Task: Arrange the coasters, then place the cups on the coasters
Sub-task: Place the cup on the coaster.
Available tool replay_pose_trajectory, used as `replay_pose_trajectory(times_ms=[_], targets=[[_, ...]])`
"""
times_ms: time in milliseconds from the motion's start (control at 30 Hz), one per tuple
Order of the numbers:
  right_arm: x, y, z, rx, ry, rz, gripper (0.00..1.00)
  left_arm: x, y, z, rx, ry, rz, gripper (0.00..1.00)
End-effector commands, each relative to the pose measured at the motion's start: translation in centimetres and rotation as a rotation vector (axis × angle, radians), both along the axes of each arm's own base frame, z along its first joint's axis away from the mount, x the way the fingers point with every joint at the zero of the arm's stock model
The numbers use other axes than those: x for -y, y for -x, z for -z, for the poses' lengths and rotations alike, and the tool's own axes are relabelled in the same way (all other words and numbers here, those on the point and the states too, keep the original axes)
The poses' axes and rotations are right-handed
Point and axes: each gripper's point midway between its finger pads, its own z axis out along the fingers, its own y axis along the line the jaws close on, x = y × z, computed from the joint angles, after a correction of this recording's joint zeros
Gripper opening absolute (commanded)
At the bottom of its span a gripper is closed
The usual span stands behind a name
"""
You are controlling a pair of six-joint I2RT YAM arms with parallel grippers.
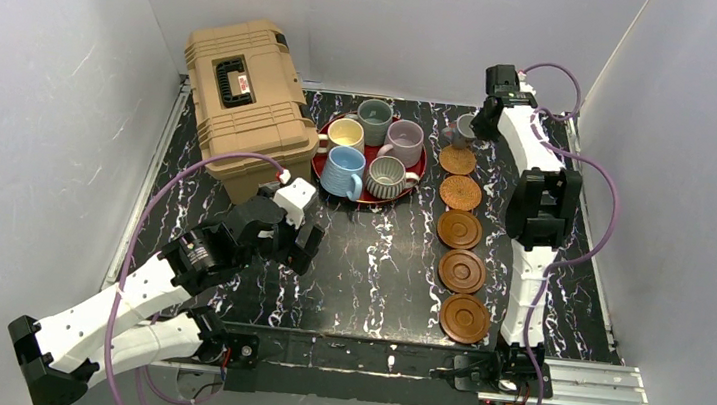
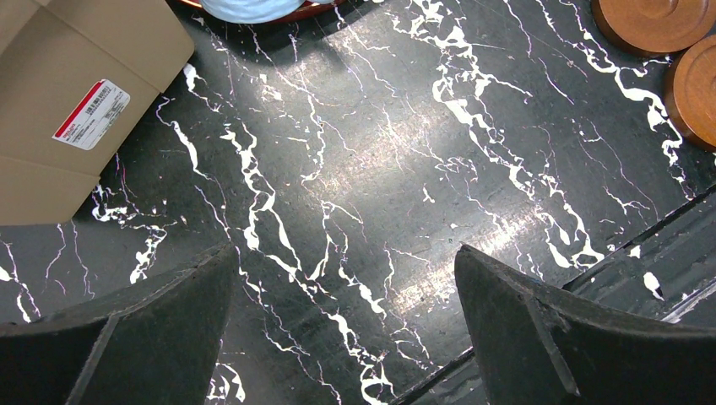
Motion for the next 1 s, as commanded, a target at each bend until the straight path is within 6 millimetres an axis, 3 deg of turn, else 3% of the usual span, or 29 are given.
replay_pose_trajectory(times_ms=[0,533,967], targets=[[-0.1,-2.8,-3.3,0.136,-0.034,0.032,0.01,-0.3,-0.2,-0.1,0.012,-0.008,-0.008,0.98],[-0.1,-4.8,-2.8,0.174,-0.066,0.056,0.01,-0.3,-0.2,0.0,0.011,-0.015,-0.007,0.98],[0.3,-4.9,-2.2,0.167,-0.058,0.07,0.01,-0.2,-0.2,0.0,0.008,-0.015,-0.001,0.98]])
